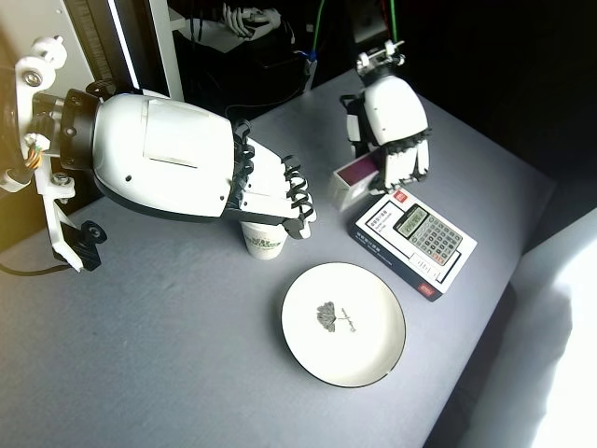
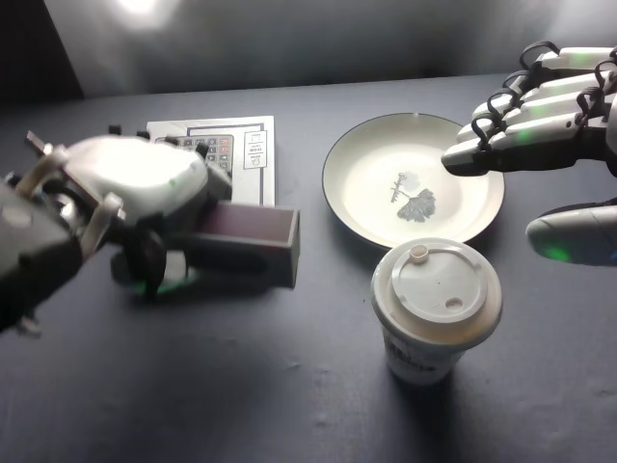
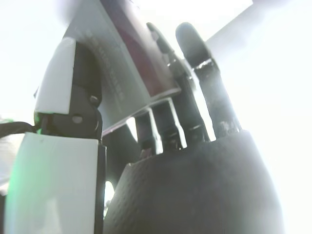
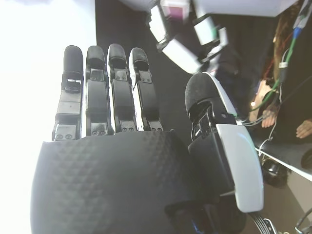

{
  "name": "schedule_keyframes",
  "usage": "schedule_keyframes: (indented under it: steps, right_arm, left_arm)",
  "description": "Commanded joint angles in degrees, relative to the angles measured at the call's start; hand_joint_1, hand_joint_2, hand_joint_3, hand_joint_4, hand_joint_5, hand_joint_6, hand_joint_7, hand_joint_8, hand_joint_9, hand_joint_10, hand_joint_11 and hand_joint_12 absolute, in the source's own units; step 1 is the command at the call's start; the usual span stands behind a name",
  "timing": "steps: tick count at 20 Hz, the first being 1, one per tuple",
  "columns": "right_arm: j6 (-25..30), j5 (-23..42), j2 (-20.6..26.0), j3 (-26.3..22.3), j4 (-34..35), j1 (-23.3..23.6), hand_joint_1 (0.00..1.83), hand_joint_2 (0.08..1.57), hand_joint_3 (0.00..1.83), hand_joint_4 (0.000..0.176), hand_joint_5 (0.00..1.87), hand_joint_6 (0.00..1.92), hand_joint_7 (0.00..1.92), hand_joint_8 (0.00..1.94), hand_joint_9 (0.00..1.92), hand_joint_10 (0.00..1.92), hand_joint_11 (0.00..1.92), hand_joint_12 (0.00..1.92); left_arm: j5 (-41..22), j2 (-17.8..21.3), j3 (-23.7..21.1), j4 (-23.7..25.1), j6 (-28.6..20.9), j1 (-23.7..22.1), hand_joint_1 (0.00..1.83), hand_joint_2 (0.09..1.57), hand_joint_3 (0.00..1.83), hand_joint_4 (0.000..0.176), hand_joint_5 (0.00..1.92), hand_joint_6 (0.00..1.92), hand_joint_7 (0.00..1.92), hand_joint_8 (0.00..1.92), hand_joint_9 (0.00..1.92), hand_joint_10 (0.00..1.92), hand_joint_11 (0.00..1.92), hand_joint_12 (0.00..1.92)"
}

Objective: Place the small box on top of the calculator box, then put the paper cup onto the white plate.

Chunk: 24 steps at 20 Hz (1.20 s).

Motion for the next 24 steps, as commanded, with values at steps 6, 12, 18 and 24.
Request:
schedule_keyframes:
  steps: [6,12,18,24]
  right_arm:
    - [-0.2,3.8,0.6,1.0,5.0,-0.8,0.0,1.43,0.0,0.0,0.34,0.0,0.32,0.01,0.27,0.01,0.0,0.86]
    - [-1.1,4.3,-0.5,1.2,5.0,-1.6,0.0,1.43,0.0,0.0,0.32,0.0,0.31,0.0,0.26,0.01,0.0,0.81]
    - [-5.4,4.1,-3.4,2.8,10.9,-4.7,0.0,1.44,0.0,0.0,0.34,0.0,0.34,0.0,0.29,0.01,0.0,0.81]
    - [-5.4,5.6,-4.3,3.2,11.8,-3.4,0.0,1.44,0.0,0.0,0.36,0.01,0.36,0.0,0.31,0.01,0.0,0.87]
  left_arm:
    - [6.1,-1.1,7.0,3.2,1.6,-3.0,1.2,1.22,0.0,0.0,0.74,1.16,0.84,1.42,0.66,0.94,0.36,1.27]
    - [13.0,-4.2,14.9,9.3,-4.0,-2.9,1.19,1.25,0.0,0.0,0.69,1.22,0.8,1.48,0.64,0.97,0.34,1.28]
    - [13.0,-6.3,20.3,15.4,-10.2,-2.3,1.22,1.21,0.0,0.0,0.78,1.09,0.86,1.39,0.7,0.94,0.4,1.26]
    - [12.1,-7.5,22.3,15.8,-10.9,-1.9,1.21,1.22,0.0,0.0,0.73,1.16,0.84,1.42,0.69,0.96,0.39,1.28]
